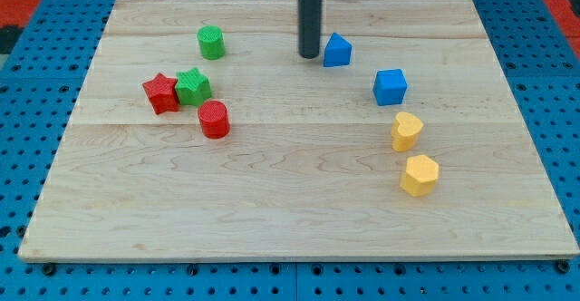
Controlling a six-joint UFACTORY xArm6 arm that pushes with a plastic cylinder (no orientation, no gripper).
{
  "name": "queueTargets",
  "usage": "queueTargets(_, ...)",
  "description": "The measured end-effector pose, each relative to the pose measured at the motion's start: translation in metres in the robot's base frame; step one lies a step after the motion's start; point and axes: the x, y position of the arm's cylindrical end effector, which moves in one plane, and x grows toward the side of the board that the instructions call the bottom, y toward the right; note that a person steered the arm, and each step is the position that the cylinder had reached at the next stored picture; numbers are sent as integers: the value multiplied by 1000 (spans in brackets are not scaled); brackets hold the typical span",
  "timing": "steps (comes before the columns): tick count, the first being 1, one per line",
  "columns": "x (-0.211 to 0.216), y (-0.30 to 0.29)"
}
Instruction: Place the blue triangle at the top right side of the blue cube
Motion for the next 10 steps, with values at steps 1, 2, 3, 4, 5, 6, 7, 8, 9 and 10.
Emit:
queueTargets(1,9,36)
queueTargets(2,9,-35)
queueTargets(3,9,-49)
queueTargets(4,-1,-59)
queueTargets(5,-3,-26)
queueTargets(6,4,5)
queueTargets(7,4,21)
queueTargets(8,4,50)
queueTargets(9,0,73)
queueTargets(10,-2,40)
